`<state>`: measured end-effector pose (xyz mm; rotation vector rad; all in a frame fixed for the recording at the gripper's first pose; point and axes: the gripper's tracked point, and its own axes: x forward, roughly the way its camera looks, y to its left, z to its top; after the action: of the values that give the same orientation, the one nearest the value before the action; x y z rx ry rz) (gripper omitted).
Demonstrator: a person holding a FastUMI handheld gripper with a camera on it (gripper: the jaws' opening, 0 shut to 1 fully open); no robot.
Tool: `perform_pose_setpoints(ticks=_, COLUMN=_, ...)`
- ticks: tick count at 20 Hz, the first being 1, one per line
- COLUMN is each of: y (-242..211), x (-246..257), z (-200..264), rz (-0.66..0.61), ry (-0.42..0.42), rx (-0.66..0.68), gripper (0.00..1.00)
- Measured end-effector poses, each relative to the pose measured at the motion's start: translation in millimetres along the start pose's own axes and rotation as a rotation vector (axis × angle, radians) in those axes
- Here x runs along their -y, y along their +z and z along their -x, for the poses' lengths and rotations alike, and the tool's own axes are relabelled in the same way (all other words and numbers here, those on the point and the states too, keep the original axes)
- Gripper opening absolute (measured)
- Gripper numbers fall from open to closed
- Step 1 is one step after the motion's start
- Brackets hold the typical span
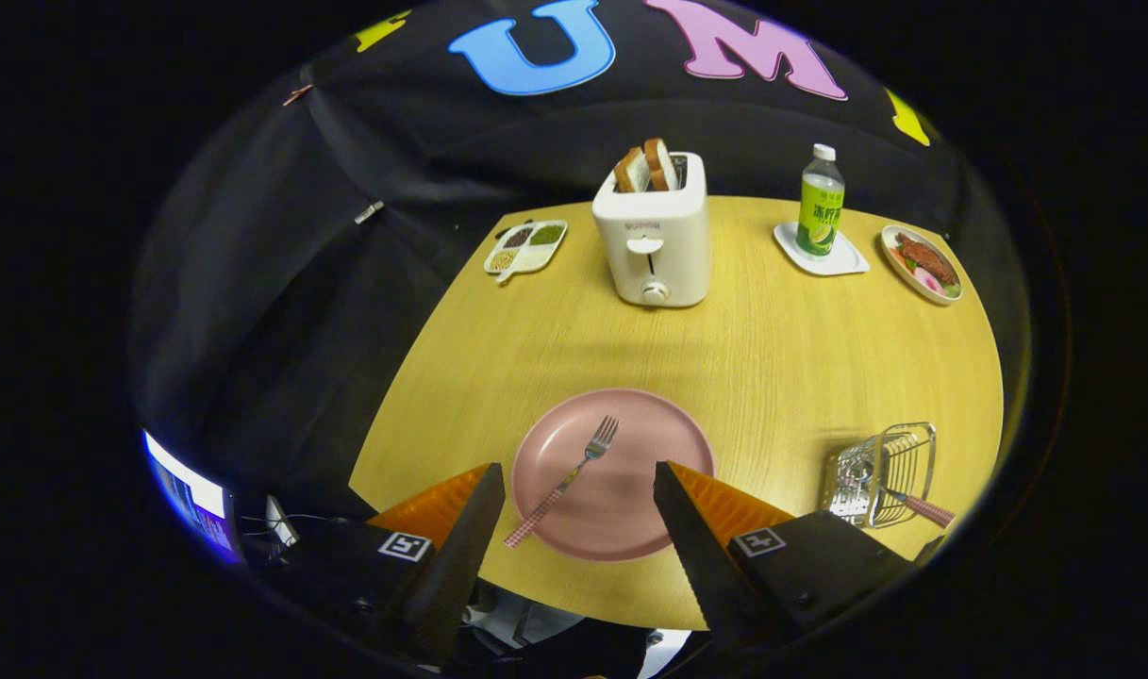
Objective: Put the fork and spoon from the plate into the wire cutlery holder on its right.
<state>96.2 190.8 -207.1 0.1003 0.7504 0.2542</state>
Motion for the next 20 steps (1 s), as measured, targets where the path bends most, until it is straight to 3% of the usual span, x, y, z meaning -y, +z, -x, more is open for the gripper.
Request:
perform_pose_setpoints(ticks=7, y=-44.7, x=6.3, z=-70.5, rz=-0.002, ry=-0.108, rx=-0.142, gripper=1.0)
perform_pose_setpoints(ticks=17, y=-82.7, x=2.4, z=-104.8, rz=-0.01, ry=-0.136, rx=-0.276, gripper=0.96)
perform_pose_setpoints(ticks=19, y=-83.0, x=4.6, z=-107.3, rz=-0.011, ry=-0.143, rx=-0.283, gripper=0.86)
perform_pose_setpoints(ticks=20, y=-84.5, x=7.1, z=-106.3, rz=-0.01, ry=-0.15, rx=-0.29, gripper=0.7)
